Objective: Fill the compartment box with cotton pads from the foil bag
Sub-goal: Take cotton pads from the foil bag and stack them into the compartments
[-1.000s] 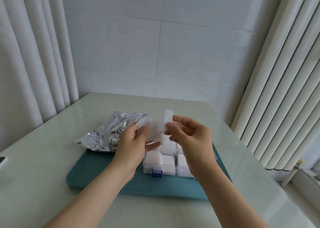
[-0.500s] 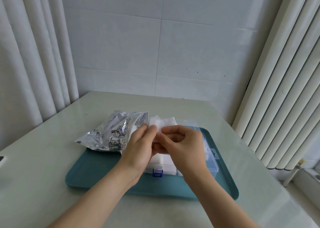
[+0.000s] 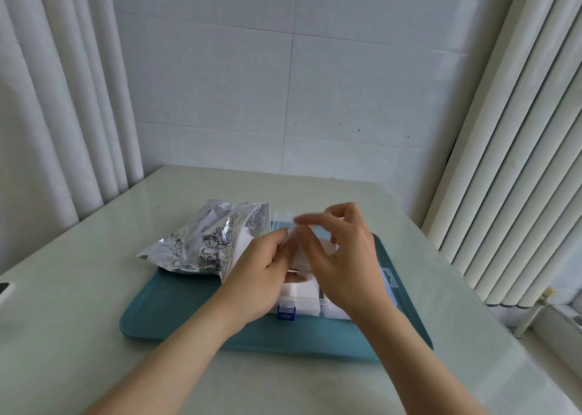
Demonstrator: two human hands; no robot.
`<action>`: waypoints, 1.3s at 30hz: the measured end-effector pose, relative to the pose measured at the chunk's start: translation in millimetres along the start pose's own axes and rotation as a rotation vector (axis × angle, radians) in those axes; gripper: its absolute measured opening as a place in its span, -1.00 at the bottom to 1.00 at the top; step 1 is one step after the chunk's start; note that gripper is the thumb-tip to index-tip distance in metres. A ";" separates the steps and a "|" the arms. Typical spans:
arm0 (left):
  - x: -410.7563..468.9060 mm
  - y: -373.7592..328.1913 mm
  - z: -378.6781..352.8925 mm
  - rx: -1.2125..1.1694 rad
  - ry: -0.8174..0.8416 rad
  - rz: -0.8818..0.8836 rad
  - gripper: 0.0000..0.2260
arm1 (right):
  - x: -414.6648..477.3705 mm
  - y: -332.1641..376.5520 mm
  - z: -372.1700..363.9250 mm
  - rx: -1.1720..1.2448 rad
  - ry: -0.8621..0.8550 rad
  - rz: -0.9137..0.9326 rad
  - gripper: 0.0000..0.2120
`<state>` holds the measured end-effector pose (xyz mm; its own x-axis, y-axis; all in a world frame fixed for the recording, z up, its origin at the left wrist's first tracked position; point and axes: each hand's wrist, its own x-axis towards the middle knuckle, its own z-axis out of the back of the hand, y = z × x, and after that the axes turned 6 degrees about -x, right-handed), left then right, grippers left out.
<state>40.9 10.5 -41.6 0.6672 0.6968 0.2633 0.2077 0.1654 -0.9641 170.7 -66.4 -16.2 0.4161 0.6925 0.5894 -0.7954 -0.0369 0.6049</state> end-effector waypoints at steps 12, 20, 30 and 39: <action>2.3 2.8 5.4 0.081 -0.040 0.011 -0.76 | 6.0 -5.9 7.7 0.626 0.048 -0.392 -0.90; 3.4 5.9 5.8 -0.010 -0.132 0.062 -0.72 | 10.5 -9.3 13.0 0.626 -0.292 -0.255 -0.96; 1.9 -7.0 2.1 -0.329 -0.119 0.181 -0.53 | 1.5 -1.2 3.7 0.366 -0.011 -0.169 -0.93; -1.5 -3.0 -0.5 -0.078 -0.024 0.053 -0.75 | -1.2 -3.5 -5.8 0.146 -0.104 -0.153 -0.88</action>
<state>39.6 8.6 -39.1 0.6614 0.7200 0.2101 0.2279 0.0739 -0.9709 170.4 -62.9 -22.2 0.5760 0.6207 0.5319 -0.6503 -0.0463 0.7582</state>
